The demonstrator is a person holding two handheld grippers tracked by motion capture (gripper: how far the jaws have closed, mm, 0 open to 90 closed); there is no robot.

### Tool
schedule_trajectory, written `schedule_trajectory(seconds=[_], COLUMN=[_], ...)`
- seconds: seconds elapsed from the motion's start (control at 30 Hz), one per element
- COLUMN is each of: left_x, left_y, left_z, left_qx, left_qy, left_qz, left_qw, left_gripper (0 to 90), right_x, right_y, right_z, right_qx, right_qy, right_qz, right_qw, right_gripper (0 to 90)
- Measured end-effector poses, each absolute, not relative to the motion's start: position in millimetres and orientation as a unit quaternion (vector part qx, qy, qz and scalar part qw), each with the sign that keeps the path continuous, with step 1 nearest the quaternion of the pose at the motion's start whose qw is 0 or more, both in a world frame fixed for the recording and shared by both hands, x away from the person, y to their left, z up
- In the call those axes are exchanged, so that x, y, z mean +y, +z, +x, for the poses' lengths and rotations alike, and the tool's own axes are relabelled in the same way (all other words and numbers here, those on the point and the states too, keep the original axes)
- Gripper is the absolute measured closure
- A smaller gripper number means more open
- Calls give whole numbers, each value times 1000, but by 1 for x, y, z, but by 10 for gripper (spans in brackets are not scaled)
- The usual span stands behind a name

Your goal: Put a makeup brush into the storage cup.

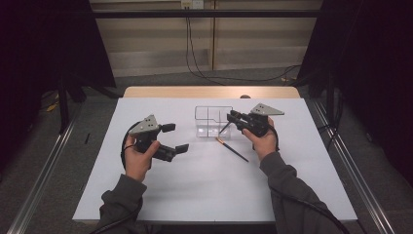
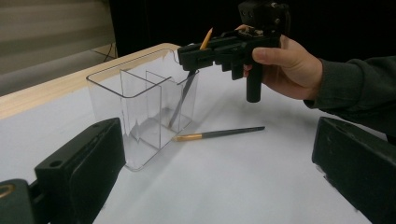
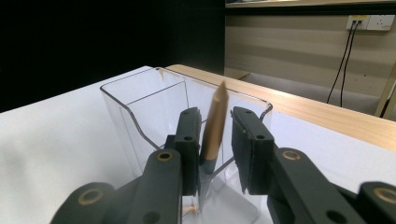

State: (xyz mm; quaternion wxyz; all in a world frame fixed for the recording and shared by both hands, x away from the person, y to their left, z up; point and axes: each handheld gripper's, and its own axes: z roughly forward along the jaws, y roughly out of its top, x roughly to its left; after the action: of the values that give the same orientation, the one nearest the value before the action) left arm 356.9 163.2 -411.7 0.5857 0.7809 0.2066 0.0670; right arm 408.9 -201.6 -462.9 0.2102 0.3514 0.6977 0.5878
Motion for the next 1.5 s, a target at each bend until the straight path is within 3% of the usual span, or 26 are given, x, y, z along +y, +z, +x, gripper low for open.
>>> schedule_trajectory(seconds=[1.13, 1.5], left_x=[162, 161], left_y=[-410, -409], left_z=[356, 356], left_qx=[204, 205], left_qy=[72, 72], left_qz=[785, 783], left_qw=[581, 583], left_gripper=[22, 22], right_x=[-212, -217], right_y=[-455, -454], right_z=[399, 394], right_qx=[696, 690], right_qy=[581, 584], right_qz=[359, 367], right_qw=[221, 218], right_gripper=[321, 237])
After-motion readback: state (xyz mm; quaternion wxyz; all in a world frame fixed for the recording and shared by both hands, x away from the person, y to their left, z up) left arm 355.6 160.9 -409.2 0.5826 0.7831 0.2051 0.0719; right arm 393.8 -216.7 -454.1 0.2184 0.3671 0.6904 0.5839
